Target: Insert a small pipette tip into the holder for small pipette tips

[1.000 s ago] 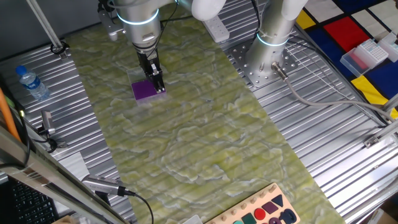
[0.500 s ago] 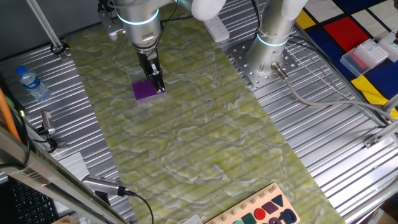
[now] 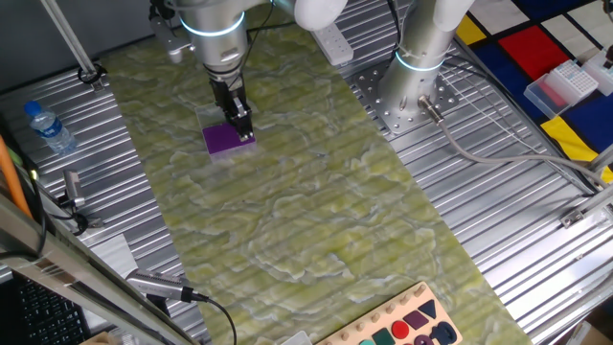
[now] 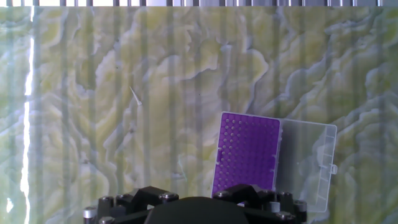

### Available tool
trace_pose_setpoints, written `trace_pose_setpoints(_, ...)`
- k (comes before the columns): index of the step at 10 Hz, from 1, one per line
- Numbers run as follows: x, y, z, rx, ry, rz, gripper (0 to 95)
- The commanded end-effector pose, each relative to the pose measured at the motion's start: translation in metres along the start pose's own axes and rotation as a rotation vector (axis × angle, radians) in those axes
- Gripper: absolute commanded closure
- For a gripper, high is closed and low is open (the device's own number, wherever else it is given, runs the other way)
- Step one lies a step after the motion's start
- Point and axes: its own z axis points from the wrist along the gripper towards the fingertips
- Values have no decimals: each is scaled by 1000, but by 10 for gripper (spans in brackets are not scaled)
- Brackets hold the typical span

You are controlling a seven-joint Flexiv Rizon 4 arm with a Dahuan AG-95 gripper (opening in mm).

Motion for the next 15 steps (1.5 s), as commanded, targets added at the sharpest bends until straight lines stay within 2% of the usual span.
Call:
trace_pose_setpoints(1,0,0,0,-25,-17,-129,950)
trace_pose_setpoints(4,-1,0,0,-31,-27,-191,950)
trace_pose_setpoints(6,-7,2,2,-30,-31,-210,950)
trace_pose_setpoints(9,-26,15,11,-29,-74,-228,950)
trace_pose_setpoints(11,-32,19,22,-39,-98,-239,950)
trace_pose_setpoints(15,-43,29,53,-62,-107,-294,950)
